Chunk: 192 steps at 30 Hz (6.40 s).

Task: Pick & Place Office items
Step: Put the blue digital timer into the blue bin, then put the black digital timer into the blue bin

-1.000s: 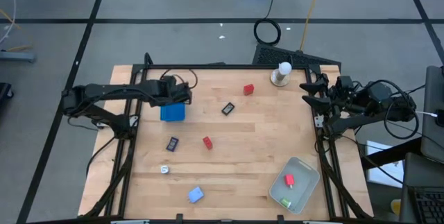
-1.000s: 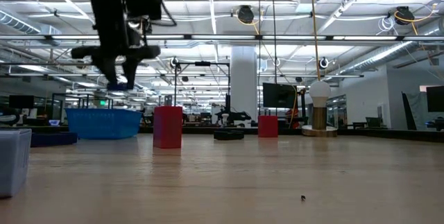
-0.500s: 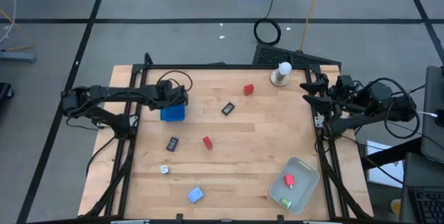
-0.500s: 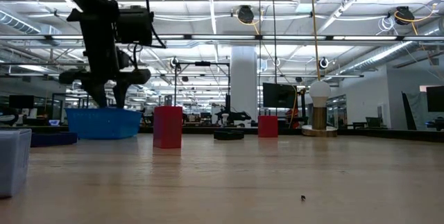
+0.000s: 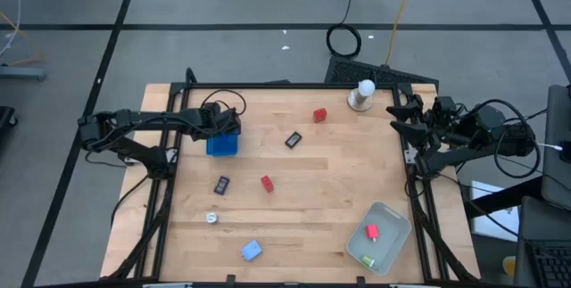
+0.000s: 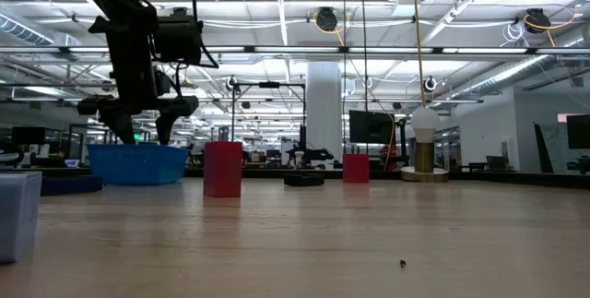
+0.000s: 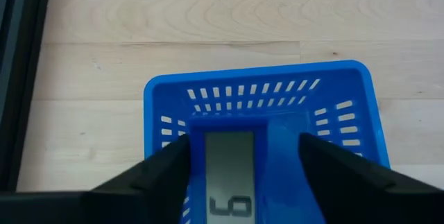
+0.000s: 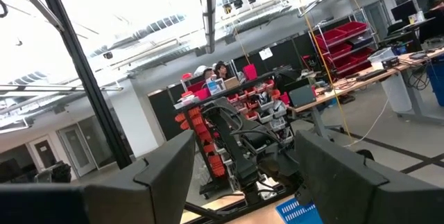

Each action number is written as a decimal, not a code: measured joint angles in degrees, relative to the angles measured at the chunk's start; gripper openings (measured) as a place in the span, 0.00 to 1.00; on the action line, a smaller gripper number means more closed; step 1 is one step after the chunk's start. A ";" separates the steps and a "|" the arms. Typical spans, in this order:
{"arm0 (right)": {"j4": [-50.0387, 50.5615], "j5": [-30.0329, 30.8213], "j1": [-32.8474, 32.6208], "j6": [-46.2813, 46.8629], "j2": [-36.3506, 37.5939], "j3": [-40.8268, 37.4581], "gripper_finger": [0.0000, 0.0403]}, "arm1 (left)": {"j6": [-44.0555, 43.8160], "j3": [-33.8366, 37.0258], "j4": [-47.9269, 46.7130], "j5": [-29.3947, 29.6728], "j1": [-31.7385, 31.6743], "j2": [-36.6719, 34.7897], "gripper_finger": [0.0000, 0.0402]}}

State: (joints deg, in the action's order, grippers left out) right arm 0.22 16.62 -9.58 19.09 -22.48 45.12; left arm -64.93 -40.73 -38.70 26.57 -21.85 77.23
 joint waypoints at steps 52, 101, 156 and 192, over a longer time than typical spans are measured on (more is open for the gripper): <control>-0.39 -0.28 -0.02 -0.31 -0.02 -0.02 0.60 | 26.66 -33.91 -8.58 -13.50 5.12 -0.87 0.57; 12.75 13.26 0.17 -11.13 -0.09 -0.02 0.60 | 42.75 -76.17 -24.51 -26.60 8.79 34.14 0.33; 26.48 6.25 0.11 -10.13 22.21 -13.62 0.60 | 33.47 -76.11 -17.29 -22.56 10.64 34.07 0.33; 23.98 10.61 0.11 -10.80 22.18 -13.62 0.60 | 30.44 -76.11 -29.07 -29.33 5.22 47.65 0.70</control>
State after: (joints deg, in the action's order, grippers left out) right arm 24.20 27.23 -9.47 8.30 -0.30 31.51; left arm -34.48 -116.84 -67.77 -2.76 -16.62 124.88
